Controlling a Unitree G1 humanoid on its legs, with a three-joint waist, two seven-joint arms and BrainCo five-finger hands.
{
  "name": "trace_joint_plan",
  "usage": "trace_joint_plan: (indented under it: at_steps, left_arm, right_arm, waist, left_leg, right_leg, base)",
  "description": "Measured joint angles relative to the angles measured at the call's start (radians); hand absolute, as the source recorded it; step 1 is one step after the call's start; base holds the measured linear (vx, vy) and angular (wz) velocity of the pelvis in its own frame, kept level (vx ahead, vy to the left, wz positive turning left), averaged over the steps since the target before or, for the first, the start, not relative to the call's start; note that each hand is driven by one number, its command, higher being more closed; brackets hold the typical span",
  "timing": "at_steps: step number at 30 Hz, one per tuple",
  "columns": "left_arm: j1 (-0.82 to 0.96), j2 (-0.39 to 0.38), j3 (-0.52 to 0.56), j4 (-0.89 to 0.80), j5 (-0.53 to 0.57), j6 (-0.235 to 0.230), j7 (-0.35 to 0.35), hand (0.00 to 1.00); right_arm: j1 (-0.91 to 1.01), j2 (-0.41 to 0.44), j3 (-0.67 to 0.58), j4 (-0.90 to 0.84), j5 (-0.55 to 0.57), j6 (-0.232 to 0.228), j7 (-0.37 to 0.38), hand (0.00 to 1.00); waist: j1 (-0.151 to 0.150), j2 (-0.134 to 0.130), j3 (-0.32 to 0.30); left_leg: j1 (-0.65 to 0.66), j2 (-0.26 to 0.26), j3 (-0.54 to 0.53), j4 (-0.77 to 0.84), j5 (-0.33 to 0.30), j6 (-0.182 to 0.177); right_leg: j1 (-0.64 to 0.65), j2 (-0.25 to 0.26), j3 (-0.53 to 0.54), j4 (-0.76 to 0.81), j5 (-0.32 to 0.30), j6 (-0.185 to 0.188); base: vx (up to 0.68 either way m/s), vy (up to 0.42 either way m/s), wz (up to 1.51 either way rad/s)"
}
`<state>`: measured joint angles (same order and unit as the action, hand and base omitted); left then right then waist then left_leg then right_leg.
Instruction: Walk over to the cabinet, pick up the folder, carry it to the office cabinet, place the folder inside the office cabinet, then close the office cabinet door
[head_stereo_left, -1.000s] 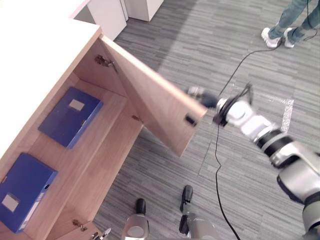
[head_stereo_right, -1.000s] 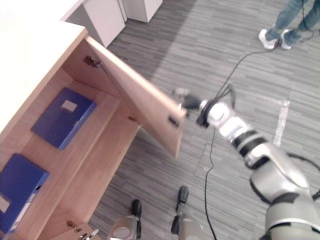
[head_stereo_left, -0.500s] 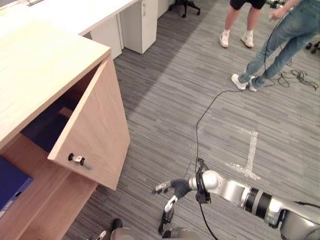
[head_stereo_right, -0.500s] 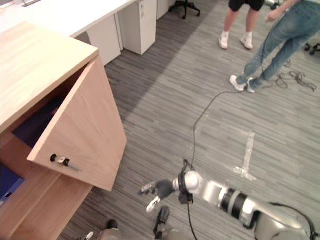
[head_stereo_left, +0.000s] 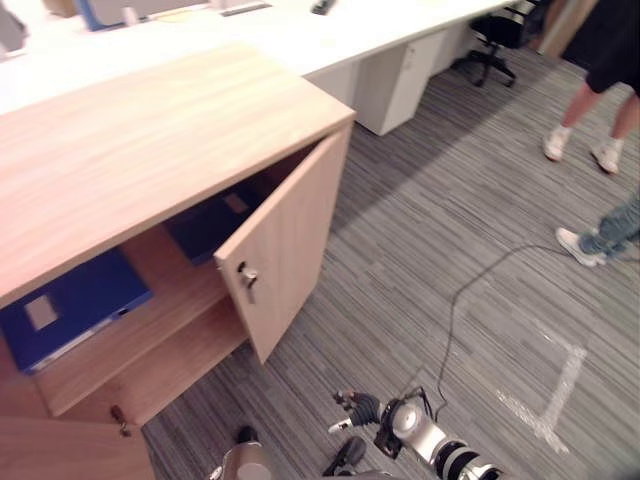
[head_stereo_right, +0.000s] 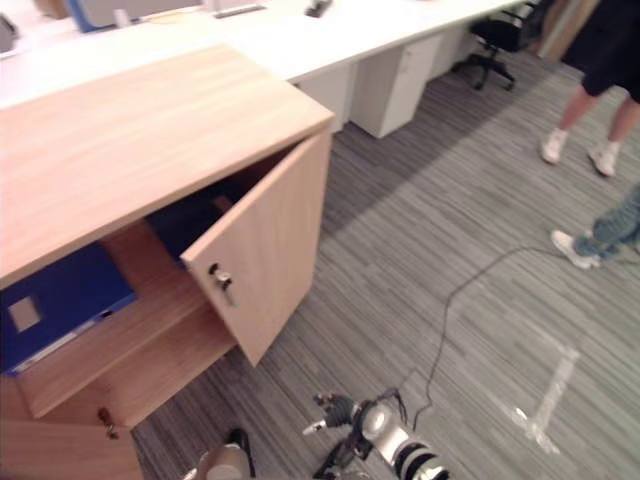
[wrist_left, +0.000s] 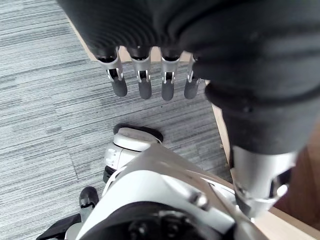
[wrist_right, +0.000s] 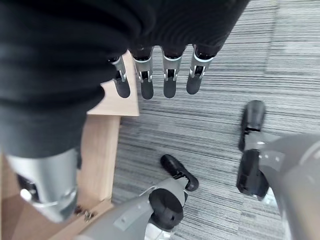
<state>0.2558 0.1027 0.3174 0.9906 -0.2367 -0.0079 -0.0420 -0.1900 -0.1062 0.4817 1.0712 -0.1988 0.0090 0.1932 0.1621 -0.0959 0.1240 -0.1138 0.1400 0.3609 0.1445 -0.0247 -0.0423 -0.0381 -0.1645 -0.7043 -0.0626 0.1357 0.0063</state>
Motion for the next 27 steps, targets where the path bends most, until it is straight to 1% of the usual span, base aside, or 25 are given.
trace_joint_plan:
  at_steps: [1, 2, 3, 4, 5, 6, 8, 10, 12, 14, 15, 16, 17, 18, 19, 20, 21, 22, 23, 24, 25, 26, 27]
  left_arm:
    - [-0.002, 0.000, -0.002, 0.001, 0.002, 0.000, 0.005, 0.00]
    - [-0.002, -0.002, -0.006, 0.003, 0.007, 0.001, 0.013, 0.00]
    - [-0.003, -0.002, -0.006, 0.005, 0.009, 0.002, 0.014, 0.00]
    - [-0.006, -0.003, -0.006, 0.015, 0.011, 0.002, 0.015, 0.00]
    - [-0.008, -0.003, -0.008, 0.022, 0.022, 0.004, 0.016, 0.00]
    - [-0.008, -0.003, -0.009, 0.022, 0.025, 0.005, 0.016, 0.00]
    - [-0.011, 0.003, -0.028, 0.021, 0.048, 0.006, 0.016, 0.00]
    - [-0.011, 0.006, -0.038, 0.021, 0.055, 0.006, 0.016, 0.00]
    - [-0.012, 0.009, -0.055, 0.020, 0.072, 0.005, 0.016, 0.00]
    - [-0.012, 0.009, -0.072, 0.020, 0.089, 0.005, 0.016, 0.00]
    - [-0.012, 0.006, -0.084, 0.020, 0.094, 0.004, 0.016, 0.00]
    - [-0.010, 0.003, -0.099, 0.021, 0.102, 0.003, 0.016, 0.00]
    - [-0.007, 0.003, -0.109, 0.020, 0.107, 0.002, 0.016, 0.00]
    - [-0.006, 0.010, -0.132, 0.021, 0.110, 0.000, 0.017, 0.00]
    - [-0.009, 0.019, -0.160, 0.020, 0.113, -0.002, 0.022, 0.00]
    - [-0.009, 0.020, -0.164, 0.020, 0.118, -0.002, 0.027, 0.00]
    - [-0.010, 0.025, -0.167, 0.021, 0.119, -0.006, 0.035, 0.00]
    - [-0.015, 0.027, -0.171, 0.022, 0.119, -0.012, 0.038, 0.00]
    - [-0.018, 0.027, -0.173, 0.022, 0.124, -0.019, 0.041, 0.00]
    - [-0.018, 0.027, -0.171, 0.022, 0.127, -0.021, 0.042, 0.00]
    - [-0.016, 0.028, -0.160, 0.022, 0.127, -0.021, 0.044, 0.00]
    - [-0.016, 0.029, -0.143, 0.024, 0.127, -0.021, 0.047, 0.00]
    - [-0.016, 0.026, -0.134, 0.025, 0.127, -0.021, 0.048, 0.00]
  right_arm:
    - [0.010, 0.022, -0.079, 0.046, -0.027, 0.010, -0.028, 0.00]
    - [0.034, 0.048, -0.223, 0.102, -0.049, 0.030, -0.070, 0.00]
    - [0.046, 0.053, -0.272, 0.115, -0.055, 0.036, -0.082, 0.00]
    - [0.072, 0.058, -0.355, 0.125, -0.052, 0.047, -0.108, 0.00]
    - [0.091, 0.059, -0.435, 0.133, -0.045, 0.053, -0.129, 0.00]
    - [0.094, 0.059, -0.455, 0.137, -0.042, 0.055, -0.134, 0.00]
    - [0.118, 0.058, -0.593, 0.143, -0.012, 0.074, -0.175, 0.00]
    - [0.121, 0.059, -0.636, 0.142, -0.004, 0.076, -0.185, 0.00]
    - [0.121, 0.060, -0.701, 0.139, 0.015, 0.077, -0.194, 0.00]
    - [0.125, 0.053, -0.743, 0.139, 0.021, 0.076, -0.197, 0.00]
    - [0.139, 0.044, -0.773, 0.140, 0.024, 0.076, -0.198, 0.00]
    - [0.162, 0.029, -0.792, 0.139, 0.028, 0.074, -0.198, 0.00]
    - [0.172, 0.027, -0.806, 0.138, 0.034, 0.074, -0.199, 0.00]
    - [0.189, 0.028, -0.812, 0.136, 0.058, 0.073, -0.201, 0.00]
    - [0.200, 0.045, -0.812, 0.114, 0.070, 0.063, -0.203, 0.00]
    - [0.200, 0.053, -0.812, 0.099, 0.083, 0.061, -0.202, 0.00]
    - [0.199, 0.066, -0.813, 0.090, 0.107, 0.055, -0.201, 0.00]
    - [0.199, 0.074, -0.814, 0.090, 0.115, 0.051, -0.201, 0.00]
    - [0.199, 0.080, -0.817, 0.091, 0.140, 0.047, -0.200, 0.00]
    - [0.198, 0.082, -0.817, 0.092, 0.141, 0.047, -0.200, 0.00]
    - [0.194, 0.089, -0.817, 0.098, 0.142, 0.047, -0.200, 0.00]
    - [0.188, 0.097, -0.817, 0.102, 0.143, 0.047, -0.200, 0.00]
    - [0.186, 0.099, -0.817, 0.102, 0.143, 0.047, -0.200, 0.00]
  waist:
    - [0.000, 0.002, 0.000]
    - [0.000, 0.004, -0.007]
    - [-0.002, 0.008, -0.010]
    - [0.000, 0.013, -0.014]
    - [0.001, 0.015, -0.015]
    - [0.000, 0.015, -0.015]
    - [0.003, 0.017, -0.017]
    - [0.005, 0.018, -0.017]
    - [0.008, 0.024, -0.019]
    - [0.008, 0.037, -0.027]
    - [0.005, 0.056, -0.037]
    - [-0.005, 0.074, -0.049]
    - [-0.007, 0.080, -0.052]
    - [-0.018, 0.083, -0.052]
    - [-0.026, 0.089, -0.047]
    - [-0.033, 0.089, -0.046]
    - [-0.044, 0.087, -0.048]
    - [-0.049, 0.084, -0.049]
    - [-0.053, 0.082, -0.048]
    - [-0.053, 0.079, -0.047]
    - [-0.052, 0.068, -0.049]
    - [-0.053, 0.054, -0.046]
    - [-0.054, 0.049, -0.049]
  left_leg:
    - [0.012, -0.025, -0.024, -0.046, 0.019, 0.000]
    - [0.033, -0.060, -0.049, -0.122, 0.051, 0.003]
    - [0.038, -0.069, -0.052, -0.147, 0.063, 0.004]
    - [0.050, -0.089, -0.086, -0.193, 0.092, 0.009]
    - [0.067, -0.105, -0.118, -0.232, 0.120, 0.009]
    - [0.064, -0.108, -0.127, -0.232, 0.122, 0.013]
    - [0.066, -0.137, -0.186, -0.231, 0.128, 0.022]
    - [0.070, -0.149, -0.205, -0.231, 0.129, 0.022]
    - [0.081, -0.166, -0.235, -0.231, 0.130, 0.024]
    - [0.084, -0.185, -0.289, -0.230, 0.129, 0.026]
    - [0.075, -0.198, -0.343, -0.225, 0.120, 0.041]
    - [0.064, -0.212, -0.398, -0.206, 0.113, 0.056]
    - [0.061, -0.218, -0.428, -0.196, 0.111, 0.062]
    - [0.063, -0.233, -0.477, -0.184, 0.114, 0.089]
    - [0.061, -0.236, -0.520, -0.169, 0.115, 0.094]
    - [0.060, -0.237, -0.540, -0.161, 0.115, 0.094]
    - [0.061, -0.240, -0.576, -0.152, 0.115, 0.094]
    - [0.061, -0.241, -0.598, -0.146, 0.113, 0.091]
    - [0.060, -0.242, -0.629, -0.137, 0.106, 0.076]
    - [0.061, -0.243, -0.636, -0.136, 0.104, 0.071]
    - [0.060, -0.246, -0.643, -0.135, 0.100, 0.057]
    - [0.059, -0.250, -0.642, -0.139, 0.091, 0.054]
    - [0.051, -0.248, -0.642, -0.139, 0.088, 0.049]
  right_leg:
    - [0.009, -0.016, -0.029, 0.000, 0.003, 0.010]
    - [0.024, -0.041, -0.078, 0.000, 0.005, 0.023]
    - [0.028, -0.049, -0.095, 0.000, 0.006, 0.030]
    - [0.041, -0.059, -0.133, 0.000, 0.007, 0.032]
    - [0.057, -0.069, -0.170, 0.001, 0.011, 0.043]
    - [0.062, -0.072, -0.178, 0.001, 0.011, 0.046]
    - [0.103, -0.092, -0.240, 0.004, 0.009, 0.051]
    - [0.119, -0.101, -0.263, 0.011, 0.010, 0.055]
    - [0.148, -0.124, -0.306, 0.038, 0.001, 0.066]
    - [0.171, -0.162, -0.361, 0.103, -0.021, 0.086]
    - [0.181, -0.203, -0.391, 0.186, -0.043, 0.092]
    - [0.180, -0.258, -0.369, 0.297, -0.050, 0.086]
    - [0.171, -0.289, -0.321, 0.360, -0.051, 0.083]
    - [0.135, -0.337, -0.167, 0.489, -0.049, 0.066]
    - [0.097, -0.322, 0.018, 0.527, -0.123, 0.060]
    - [0.086, -0.300, 0.100, 0.527, -0.158, 0.061]
    - [0.075, -0.255, 0.228, 0.507, -0.208, 0.078]
    - [0.075, -0.228, 0.297, 0.480, -0.225, 0.095]
    - [0.085, -0.196, 0.309, 0.423, -0.230, 0.112]
    - [0.093, -0.186, 0.298, 0.395, -0.228, 0.113]
    - [0.096, -0.166, 0.290, 0.343, -0.203, 0.123]
    - [0.101, -0.155, 0.261, 0.308, -0.188, 0.129]
    - [0.106, -0.147, 0.262, 0.281, -0.193, 0.136]
  base:
    - [0.13, 0.187, 1.04]
    - [0.14, 0.179, 0.95]
    - [0.16, 0.173, 1.05]
    - [0.15, 0.123, 0.92]
    - [0.16, 0.111, 0.83]
    - [0.12, 0.076, 0.77]
    - [0.15, 0.086, 0.78]
    - [0.12, 0.082, 0.53]
    - [0.11, 0.101, 0.57]
    - [0.09, 0.096, 0.83]
    - [0.09, 0.153, 1.28]
    - [0.10, 0.179, 1.37]
    - [0.10, 0.208, 1.46]
    - [0.07, 0.180, 1.33]
    - [0.06, 0.146, 1.24]
    - [0.02, 0.060, 1.06]
    - [0.00, -0.029, 0.86]
    - [-0.04, -0.133, 0.99]
    - [-0.07, -0.165, 0.69]
    - [-0.09, -0.210, 0.50]
    - [-0.10, -0.243, 0.16]
    - [-0.07, -0.206, 0.03]
    - [-0.08, -0.219, -0.07]
